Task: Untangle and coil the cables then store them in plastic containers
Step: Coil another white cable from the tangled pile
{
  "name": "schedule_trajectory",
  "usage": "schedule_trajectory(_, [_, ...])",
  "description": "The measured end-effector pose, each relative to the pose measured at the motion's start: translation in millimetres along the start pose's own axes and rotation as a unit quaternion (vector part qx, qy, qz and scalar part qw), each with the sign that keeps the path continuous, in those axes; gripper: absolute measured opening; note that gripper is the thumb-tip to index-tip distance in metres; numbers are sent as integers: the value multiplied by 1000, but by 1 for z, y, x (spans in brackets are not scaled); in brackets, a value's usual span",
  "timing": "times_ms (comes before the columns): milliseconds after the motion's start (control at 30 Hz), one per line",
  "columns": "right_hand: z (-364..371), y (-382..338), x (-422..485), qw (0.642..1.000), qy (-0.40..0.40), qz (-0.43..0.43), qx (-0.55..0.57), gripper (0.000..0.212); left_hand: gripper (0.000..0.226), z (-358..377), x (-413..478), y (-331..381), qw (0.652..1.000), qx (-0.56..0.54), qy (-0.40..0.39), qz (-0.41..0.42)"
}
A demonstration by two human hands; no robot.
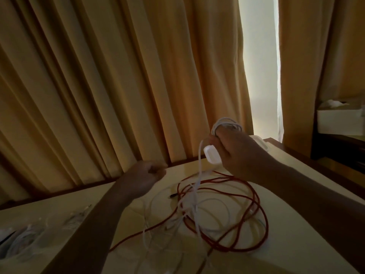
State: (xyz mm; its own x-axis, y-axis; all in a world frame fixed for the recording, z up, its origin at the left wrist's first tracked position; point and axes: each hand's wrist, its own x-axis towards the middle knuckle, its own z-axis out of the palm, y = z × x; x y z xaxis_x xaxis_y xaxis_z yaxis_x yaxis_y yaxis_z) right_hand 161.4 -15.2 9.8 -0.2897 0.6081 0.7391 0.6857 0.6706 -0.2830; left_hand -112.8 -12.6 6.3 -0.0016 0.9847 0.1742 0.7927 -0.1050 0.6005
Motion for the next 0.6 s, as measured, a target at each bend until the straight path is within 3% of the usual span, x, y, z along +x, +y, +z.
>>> schedule_trajectory(100, [9, -2, 14, 998, 55, -3, 30, 19, 25, 0, 4, 13, 966, -248, 55, 41])
schedule_trajectory(167, [15, -2, 21, 997, 58, -13, 43, 19, 32, 7, 1, 23, 913, -406, -14, 43])
schedule_trajectory(233, [19, -1, 28, 996, 76, -21, 34, 19, 40, 15, -7, 27, 879, -463, -98, 58])
schedule_trajectory(300, [19, 0, 34, 996, 87, -7, 18, 20, 40, 17, -15, 29, 874, -454, -163, 60])
schedule_trajectory(400, [13, 3, 39, 996, 82, 20, 18, 19, 52, 17, -24, 28, 891, -419, -167, 59])
schedule_trajectory(500, [5, 10, 37, 995, 102, 12, 9, 21, 18, 13, -26, 29, 933, -343, -106, 23])
schedule_trajectory(600, [2, 15, 31, 996, 55, -5, -66, 15, 16, -9, -18, 20, 981, -193, -5, 1])
